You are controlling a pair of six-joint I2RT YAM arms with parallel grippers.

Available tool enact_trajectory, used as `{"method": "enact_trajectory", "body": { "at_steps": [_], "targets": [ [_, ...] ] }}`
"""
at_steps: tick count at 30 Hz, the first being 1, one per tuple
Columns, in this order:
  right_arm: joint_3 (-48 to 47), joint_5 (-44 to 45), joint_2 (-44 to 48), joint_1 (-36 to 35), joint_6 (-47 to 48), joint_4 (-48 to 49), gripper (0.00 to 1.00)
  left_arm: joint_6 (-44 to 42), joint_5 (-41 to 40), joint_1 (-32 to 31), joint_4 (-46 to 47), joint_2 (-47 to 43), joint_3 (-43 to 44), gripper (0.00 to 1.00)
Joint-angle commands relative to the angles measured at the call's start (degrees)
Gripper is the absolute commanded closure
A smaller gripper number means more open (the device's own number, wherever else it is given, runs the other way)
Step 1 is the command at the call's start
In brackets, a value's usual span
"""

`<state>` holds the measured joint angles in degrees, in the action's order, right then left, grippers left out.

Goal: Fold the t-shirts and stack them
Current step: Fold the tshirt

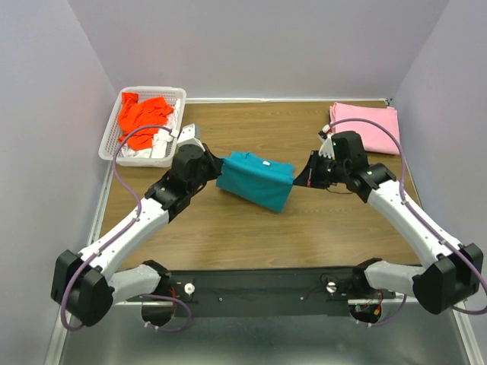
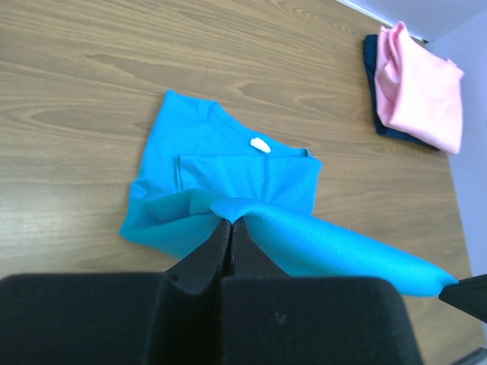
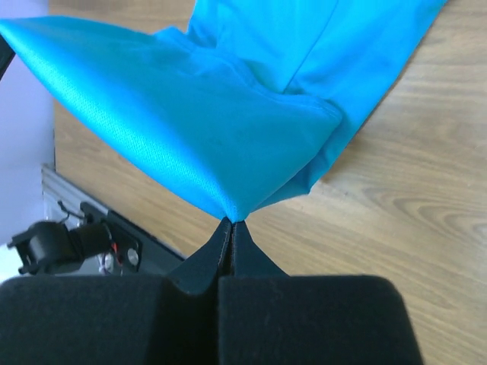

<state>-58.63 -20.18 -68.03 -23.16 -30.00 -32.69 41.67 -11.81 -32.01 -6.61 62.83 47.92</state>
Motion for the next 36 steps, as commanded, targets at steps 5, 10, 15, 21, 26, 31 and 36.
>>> {"method": "enact_trajectory", "body": {
  "at_steps": [5, 10, 15, 21, 26, 31, 36],
  "targets": [
    [-4.38, 3.48, -8.16, 3.03, 0.91, -0.8, 0.99, -3.52, -3.22, 3.27, 1.86, 10.19, 7.09, 1.0],
    [-5.62, 1.82, -13.35, 5.75, 0.73, 2.01, 0.99, -5.02, -1.64, 4.5, 2.57, 16.18, 10.87, 1.0],
    [-6.67, 0.06, -18.8, 7.78, 0.38, 4.82, 0.99, -5.98, -0.05, 5.73, 3.01, 23.82, 14.39, 1.0],
    [-9.04, -0.82, -25.2, 9.27, 0.2, 6.76, 0.99, -7.04, 2.58, 7.13, 2.92, 33.23, 20.45, 1.0],
    [-11.85, -1.52, -30.84, 10.32, 0.2, 7.9, 0.99, -7.57, 3.73, 8.28, 2.57, 39.2, 24.23, 1.0],
    [-14.05, -1.09, -35.5, 10.76, -0.32, 9.48, 0.99, -8.8, 5.13, 8.89, 2.74, 42.64, 26.26, 1.0],
    [-16.77, -0.64, -39.9, 11.12, -0.76, 9.57, 0.82, -9.94, 7.15, 9.16, 1.7, 45.71, 28.45, 0.99]
  ]
}}
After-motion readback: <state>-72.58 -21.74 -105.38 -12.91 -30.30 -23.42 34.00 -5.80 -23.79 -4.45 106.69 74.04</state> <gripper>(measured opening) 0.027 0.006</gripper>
